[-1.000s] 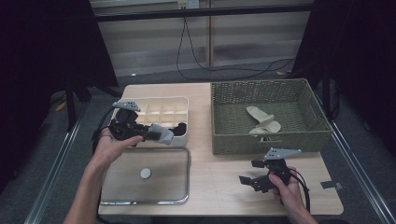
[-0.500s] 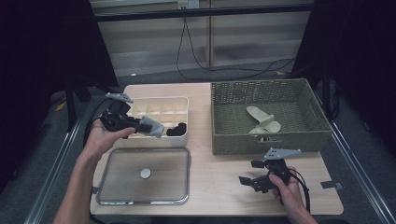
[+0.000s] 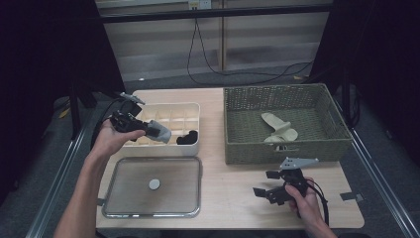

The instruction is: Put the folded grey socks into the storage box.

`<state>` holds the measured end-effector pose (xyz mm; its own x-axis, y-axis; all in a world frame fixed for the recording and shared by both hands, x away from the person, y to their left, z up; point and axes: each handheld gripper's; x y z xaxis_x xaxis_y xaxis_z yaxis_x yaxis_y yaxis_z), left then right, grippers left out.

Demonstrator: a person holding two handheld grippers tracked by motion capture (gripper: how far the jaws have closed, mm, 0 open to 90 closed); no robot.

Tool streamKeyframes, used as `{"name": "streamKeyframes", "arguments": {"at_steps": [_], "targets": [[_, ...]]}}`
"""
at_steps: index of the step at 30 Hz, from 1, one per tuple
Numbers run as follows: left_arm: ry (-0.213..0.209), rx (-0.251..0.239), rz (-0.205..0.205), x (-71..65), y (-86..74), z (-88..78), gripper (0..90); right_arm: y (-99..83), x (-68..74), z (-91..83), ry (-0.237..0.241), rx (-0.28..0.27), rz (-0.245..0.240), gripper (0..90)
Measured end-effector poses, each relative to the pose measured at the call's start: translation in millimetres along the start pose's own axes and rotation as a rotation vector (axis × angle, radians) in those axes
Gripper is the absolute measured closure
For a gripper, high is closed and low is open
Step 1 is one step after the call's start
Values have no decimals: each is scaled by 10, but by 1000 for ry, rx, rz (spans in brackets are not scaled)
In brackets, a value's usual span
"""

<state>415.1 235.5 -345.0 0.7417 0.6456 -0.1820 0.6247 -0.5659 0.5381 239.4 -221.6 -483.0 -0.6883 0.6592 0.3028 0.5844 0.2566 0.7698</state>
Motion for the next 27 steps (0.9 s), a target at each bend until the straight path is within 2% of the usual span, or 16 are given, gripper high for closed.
{"name": "streamKeyframes", "arguments": {"at_steps": [2, 4, 5, 8, 9, 13, 16, 17, 22, 23, 27], "targets": [[1, 11, -4, 11, 15, 52, 633, -2, -5, 7, 1, 3, -2, 87], [0, 33, 11, 31, 35, 92, 633, -2, -5, 9, 2, 4, -3, 87], [0, 33, -5, 50, 49, 130, 634, -4, -2, 10, 0, 5, -4, 87], [5, 39, -5, 85, 62, 152, 634, -4, 0, 12, 3, 9, -2, 85], [-2, 40, -20, 93, 60, 168, 634, -4, 0, 12, 3, 9, -2, 85], [17, 71, -19, 115, 71, 274, 633, -3, -1, 15, 4, 13, 5, 80], [24, 75, -28, 130, 83, 322, 634, -3, 1, 20, 5, 17, 7, 80], [29, 69, -25, 131, 88, 340, 634, -4, 1, 25, 6, 14, -2, 79], [47, 104, -12, 141, 112, 437, 634, -3, 6, 22, 6, 13, -1, 79], [45, 94, -35, 137, 112, 461, 634, -3, 8, 20, 5, 11, -5, 79], [51, 124, -37, 165, 137, 585, 635, -4, 9, 24, 7, 13, -2, 79]]}}
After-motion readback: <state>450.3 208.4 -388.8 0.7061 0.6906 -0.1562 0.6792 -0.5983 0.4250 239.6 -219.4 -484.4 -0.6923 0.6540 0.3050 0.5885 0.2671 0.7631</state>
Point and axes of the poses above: each handheld gripper's, and its own axes: z roughly forward along the jaws, y roughly out of its top, x roughly to its left, and after that the axes turned 3 degrees about -z, right-handed
